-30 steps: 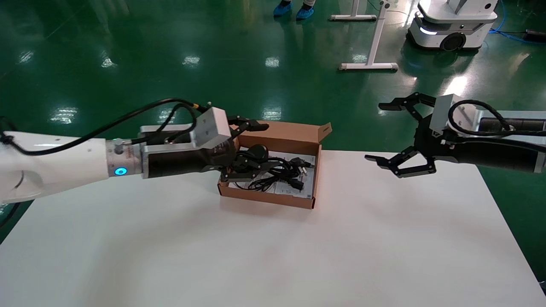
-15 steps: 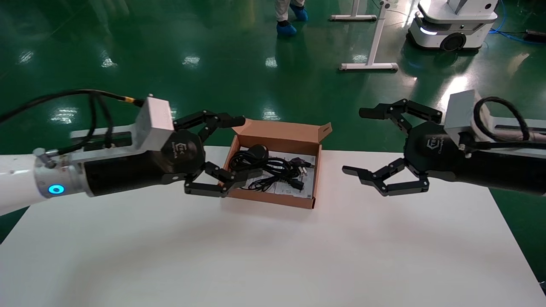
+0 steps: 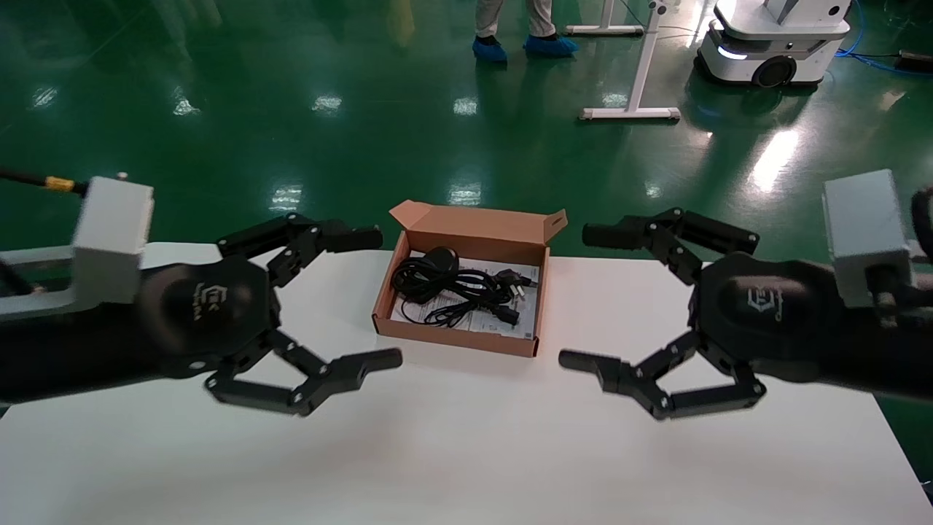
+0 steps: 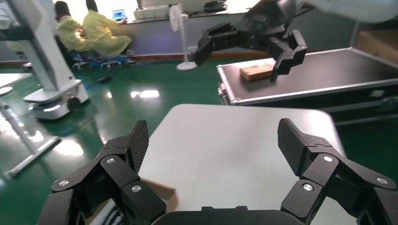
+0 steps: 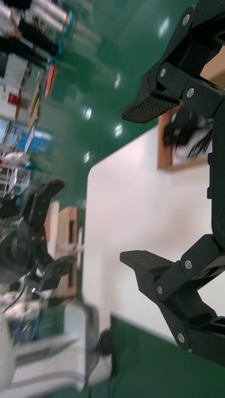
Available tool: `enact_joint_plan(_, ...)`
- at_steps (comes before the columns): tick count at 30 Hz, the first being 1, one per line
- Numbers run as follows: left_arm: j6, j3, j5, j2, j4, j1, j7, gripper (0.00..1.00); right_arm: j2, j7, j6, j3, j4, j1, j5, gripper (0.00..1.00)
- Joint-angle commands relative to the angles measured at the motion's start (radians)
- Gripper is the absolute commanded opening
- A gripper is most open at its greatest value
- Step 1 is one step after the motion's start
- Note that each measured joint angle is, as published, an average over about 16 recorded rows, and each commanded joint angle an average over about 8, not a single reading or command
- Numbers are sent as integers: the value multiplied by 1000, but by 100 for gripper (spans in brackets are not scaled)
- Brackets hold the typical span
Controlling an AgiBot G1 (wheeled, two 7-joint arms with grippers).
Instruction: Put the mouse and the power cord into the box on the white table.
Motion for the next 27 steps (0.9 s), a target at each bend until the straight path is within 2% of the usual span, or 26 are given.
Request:
enact_joint_plan(1, 16, -19, -23, -26, -38, 22, -31, 100, 10, 38, -6, 22, 43, -28, 18, 100)
enact_joint_plan(10, 55, -66, -85, -94, -145, 79, -106, 100, 43, 152, -26, 90, 180, -116, 75, 100)
enact_joint_plan(27, 52, -62, -80, -88, -132, 75, -101, 100, 41, 146, -24, 86, 169, -110, 72, 100)
